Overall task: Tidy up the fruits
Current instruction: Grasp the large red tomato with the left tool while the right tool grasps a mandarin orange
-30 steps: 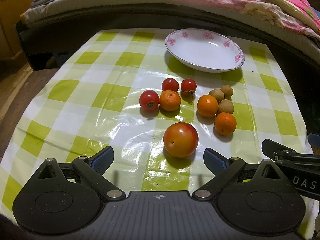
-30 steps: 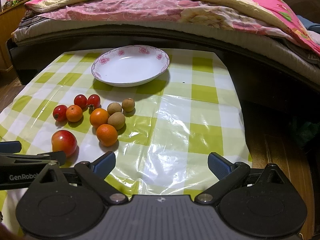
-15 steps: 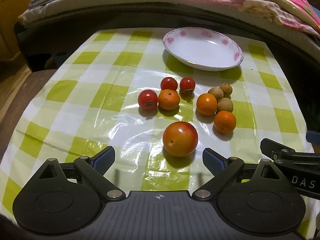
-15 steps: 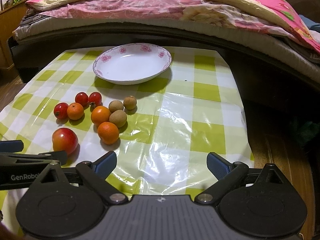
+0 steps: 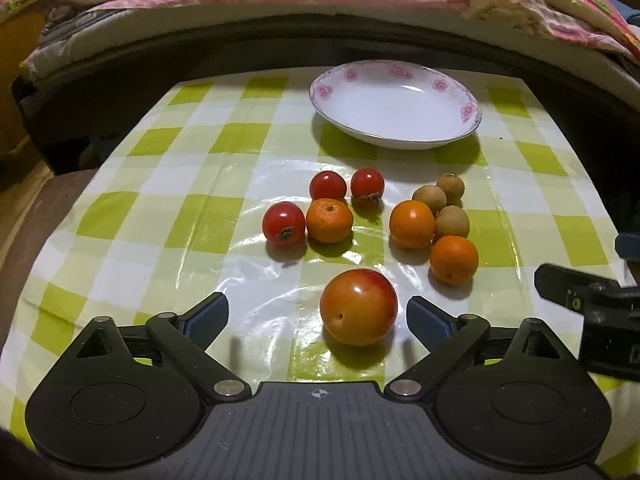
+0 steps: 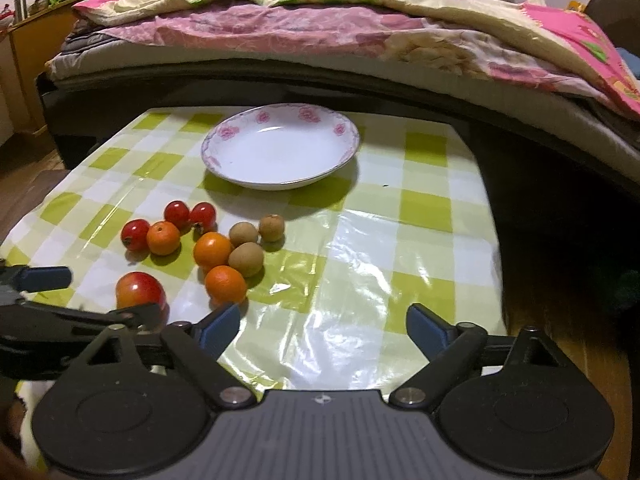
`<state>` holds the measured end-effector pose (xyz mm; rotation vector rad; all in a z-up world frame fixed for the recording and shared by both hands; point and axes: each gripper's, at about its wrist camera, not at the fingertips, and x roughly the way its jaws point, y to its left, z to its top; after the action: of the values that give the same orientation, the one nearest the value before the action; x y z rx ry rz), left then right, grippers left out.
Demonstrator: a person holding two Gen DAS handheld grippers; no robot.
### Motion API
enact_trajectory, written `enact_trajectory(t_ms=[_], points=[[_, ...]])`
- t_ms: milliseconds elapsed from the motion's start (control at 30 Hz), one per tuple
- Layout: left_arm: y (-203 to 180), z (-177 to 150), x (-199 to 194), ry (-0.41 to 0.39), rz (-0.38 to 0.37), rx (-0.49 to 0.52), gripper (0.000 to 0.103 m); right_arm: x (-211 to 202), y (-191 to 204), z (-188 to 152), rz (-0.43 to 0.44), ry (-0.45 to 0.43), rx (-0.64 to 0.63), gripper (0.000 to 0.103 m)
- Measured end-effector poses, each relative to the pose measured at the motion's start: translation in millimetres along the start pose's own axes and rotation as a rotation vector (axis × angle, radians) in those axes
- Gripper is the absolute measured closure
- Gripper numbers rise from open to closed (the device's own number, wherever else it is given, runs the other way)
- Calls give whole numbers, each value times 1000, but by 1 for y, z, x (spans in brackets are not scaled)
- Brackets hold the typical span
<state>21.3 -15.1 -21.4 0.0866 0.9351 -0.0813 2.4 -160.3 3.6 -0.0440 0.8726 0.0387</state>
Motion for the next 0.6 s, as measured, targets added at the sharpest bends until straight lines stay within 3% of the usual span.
enact_trajectory(t_ms=[67,200,600], points=[[0,1,3,3,-3,2,9,3,1,1,17,8,-6,15],[-2,0,13,31,-29,6,30,10,5,6,59,21,-18,22],[9,5,20,31,-43,-28,45,27,18,14,195,53,-28,40]])
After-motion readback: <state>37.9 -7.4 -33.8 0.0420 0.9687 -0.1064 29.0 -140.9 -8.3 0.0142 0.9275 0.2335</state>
